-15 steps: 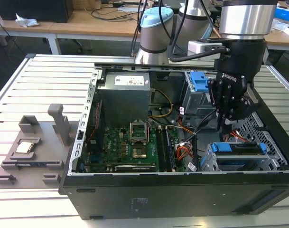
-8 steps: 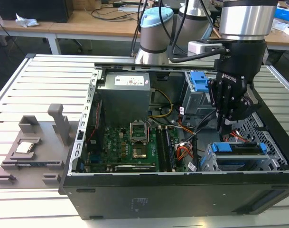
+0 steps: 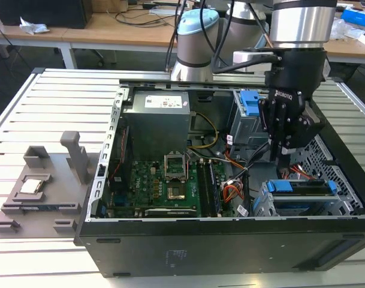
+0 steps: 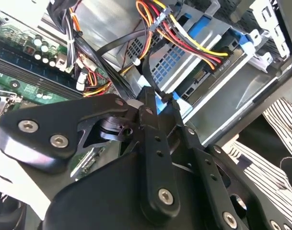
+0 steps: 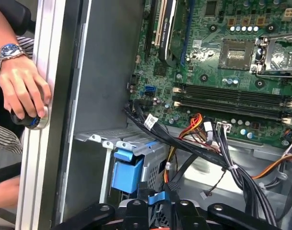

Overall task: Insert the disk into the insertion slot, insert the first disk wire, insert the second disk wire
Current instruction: 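Insert the second disk wire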

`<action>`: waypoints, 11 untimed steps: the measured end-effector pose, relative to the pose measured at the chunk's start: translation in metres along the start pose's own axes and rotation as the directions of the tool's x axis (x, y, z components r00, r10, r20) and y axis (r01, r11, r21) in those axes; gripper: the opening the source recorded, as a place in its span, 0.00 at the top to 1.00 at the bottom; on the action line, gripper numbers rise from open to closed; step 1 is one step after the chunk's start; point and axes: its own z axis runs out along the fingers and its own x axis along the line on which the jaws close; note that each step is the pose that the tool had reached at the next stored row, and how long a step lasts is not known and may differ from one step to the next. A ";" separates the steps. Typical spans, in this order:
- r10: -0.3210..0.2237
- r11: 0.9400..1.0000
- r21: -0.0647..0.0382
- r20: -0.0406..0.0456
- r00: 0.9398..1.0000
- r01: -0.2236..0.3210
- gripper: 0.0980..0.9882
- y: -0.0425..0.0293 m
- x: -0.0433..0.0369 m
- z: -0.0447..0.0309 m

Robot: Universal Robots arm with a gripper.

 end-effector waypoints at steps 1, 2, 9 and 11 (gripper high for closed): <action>-0.001 1.000 -0.002 -0.012 1.000 0.001 0.79 0.0000 -0.0013 0.0025; -0.001 1.000 -0.003 -0.018 1.000 0.001 0.79 0.0000 -0.0021 0.0044; -0.002 1.000 -0.006 -0.038 0.999 0.002 0.88 -0.0010 -0.0028 0.0062; -0.002 1.000 -0.006 -0.039 0.999 0.002 0.89 -0.0011 -0.0027 0.0062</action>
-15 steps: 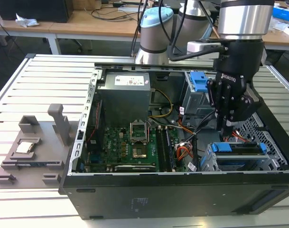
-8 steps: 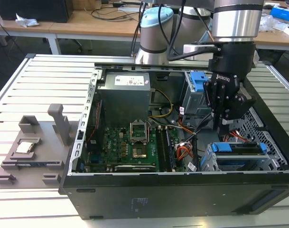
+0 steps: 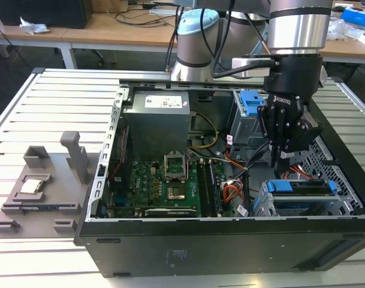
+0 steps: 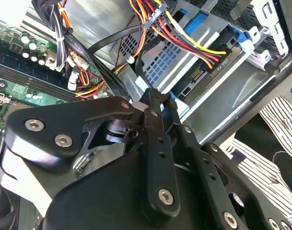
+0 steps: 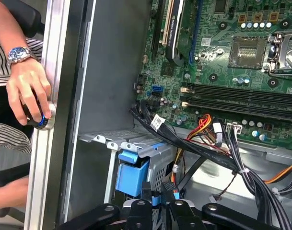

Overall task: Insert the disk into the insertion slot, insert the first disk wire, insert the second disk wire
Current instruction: 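Insert the second disk wire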

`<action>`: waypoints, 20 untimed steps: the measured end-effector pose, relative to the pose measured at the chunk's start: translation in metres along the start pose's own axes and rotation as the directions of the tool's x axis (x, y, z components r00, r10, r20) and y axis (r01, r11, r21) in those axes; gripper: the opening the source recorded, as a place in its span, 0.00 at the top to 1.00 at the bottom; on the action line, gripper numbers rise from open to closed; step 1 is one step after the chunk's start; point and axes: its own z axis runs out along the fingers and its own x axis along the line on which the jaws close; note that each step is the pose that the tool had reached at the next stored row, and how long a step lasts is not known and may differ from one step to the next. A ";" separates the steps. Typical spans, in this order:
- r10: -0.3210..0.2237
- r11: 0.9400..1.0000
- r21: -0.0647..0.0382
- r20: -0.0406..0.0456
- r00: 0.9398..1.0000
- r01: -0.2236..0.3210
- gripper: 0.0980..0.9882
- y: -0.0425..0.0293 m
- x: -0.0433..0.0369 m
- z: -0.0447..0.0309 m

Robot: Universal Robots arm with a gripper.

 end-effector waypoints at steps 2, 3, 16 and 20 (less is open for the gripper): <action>0.000 1.000 0.000 -0.001 1.000 0.000 0.89 -0.0001 0.0000 0.0000; 0.000 1.000 0.000 -0.001 1.000 0.000 0.89 -0.0002 0.0000 0.0000; 0.004 1.000 0.011 0.073 0.997 -0.004 0.89 0.0040 0.0305 0.0017; 0.005 1.000 0.019 0.145 0.989 -0.008 0.89 0.0015 0.0389 0.0060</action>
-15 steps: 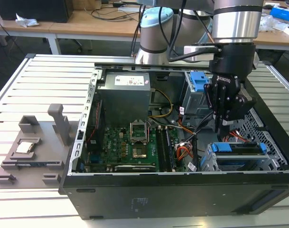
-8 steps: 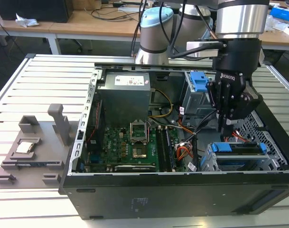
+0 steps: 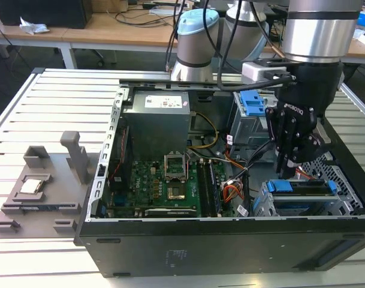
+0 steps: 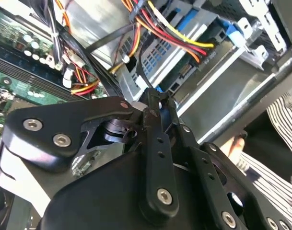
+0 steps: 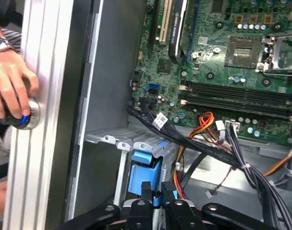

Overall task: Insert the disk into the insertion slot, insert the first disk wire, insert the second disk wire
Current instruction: 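Insert the second disk wire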

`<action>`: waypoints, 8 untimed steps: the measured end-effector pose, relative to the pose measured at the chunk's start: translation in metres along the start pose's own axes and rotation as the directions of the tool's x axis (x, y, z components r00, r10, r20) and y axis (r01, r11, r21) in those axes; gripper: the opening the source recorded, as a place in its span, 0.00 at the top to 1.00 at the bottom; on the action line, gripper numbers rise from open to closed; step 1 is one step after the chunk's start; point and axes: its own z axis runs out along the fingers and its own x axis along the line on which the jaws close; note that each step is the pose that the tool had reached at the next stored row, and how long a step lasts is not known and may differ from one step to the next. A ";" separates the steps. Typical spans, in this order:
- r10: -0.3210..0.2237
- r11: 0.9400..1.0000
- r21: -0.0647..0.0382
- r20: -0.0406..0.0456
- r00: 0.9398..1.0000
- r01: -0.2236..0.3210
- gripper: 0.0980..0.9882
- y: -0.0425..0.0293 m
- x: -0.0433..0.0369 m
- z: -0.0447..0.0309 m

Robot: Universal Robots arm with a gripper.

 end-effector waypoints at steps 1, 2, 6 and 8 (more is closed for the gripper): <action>0.000 1.000 0.001 0.013 1.000 0.000 0.89 -0.0017 0.0016 0.0005; 0.000 1.000 0.002 0.028 1.000 0.000 0.89 -0.0046 0.0040 0.0014; 0.000 1.000 0.000 0.038 0.999 0.000 0.89 -0.0096 0.0078 0.0008; 0.000 1.000 -0.001 0.039 0.999 0.000 0.89 -0.0112 0.0094 0.0008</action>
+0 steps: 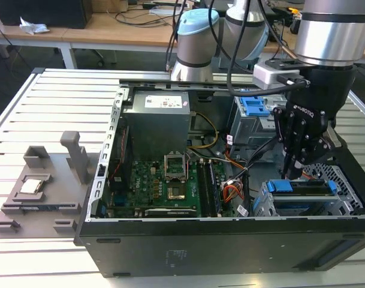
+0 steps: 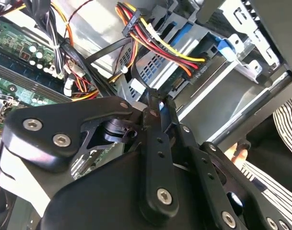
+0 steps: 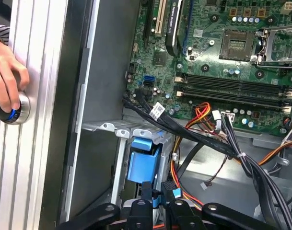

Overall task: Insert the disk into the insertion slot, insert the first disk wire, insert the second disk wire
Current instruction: 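Insert the second disk wire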

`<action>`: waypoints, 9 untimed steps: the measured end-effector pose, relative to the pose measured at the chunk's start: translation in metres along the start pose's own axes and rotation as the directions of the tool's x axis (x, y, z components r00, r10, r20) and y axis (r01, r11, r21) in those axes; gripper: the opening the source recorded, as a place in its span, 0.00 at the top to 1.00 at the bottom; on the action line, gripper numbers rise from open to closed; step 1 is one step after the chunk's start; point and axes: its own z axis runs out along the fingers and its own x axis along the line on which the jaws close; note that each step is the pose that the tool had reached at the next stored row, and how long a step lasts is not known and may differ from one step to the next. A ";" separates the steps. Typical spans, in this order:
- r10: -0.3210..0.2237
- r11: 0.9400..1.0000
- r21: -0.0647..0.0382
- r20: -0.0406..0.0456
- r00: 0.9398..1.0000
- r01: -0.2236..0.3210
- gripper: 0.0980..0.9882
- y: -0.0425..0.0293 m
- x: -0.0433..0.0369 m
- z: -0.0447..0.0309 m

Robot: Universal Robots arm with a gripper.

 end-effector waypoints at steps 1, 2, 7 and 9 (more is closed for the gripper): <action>0.000 1.000 -0.001 0.000 1.000 0.000 0.89 -0.0009 0.0016 0.0002; -0.001 1.000 -0.003 0.002 1.000 0.001 0.89 -0.0014 0.0047 0.0011; -0.001 1.000 -0.003 0.003 1.000 0.001 0.90 -0.0015 0.0064 0.0016; -0.001 1.000 -0.003 0.003 1.000 0.001 0.95 -0.0015 0.0064 0.0017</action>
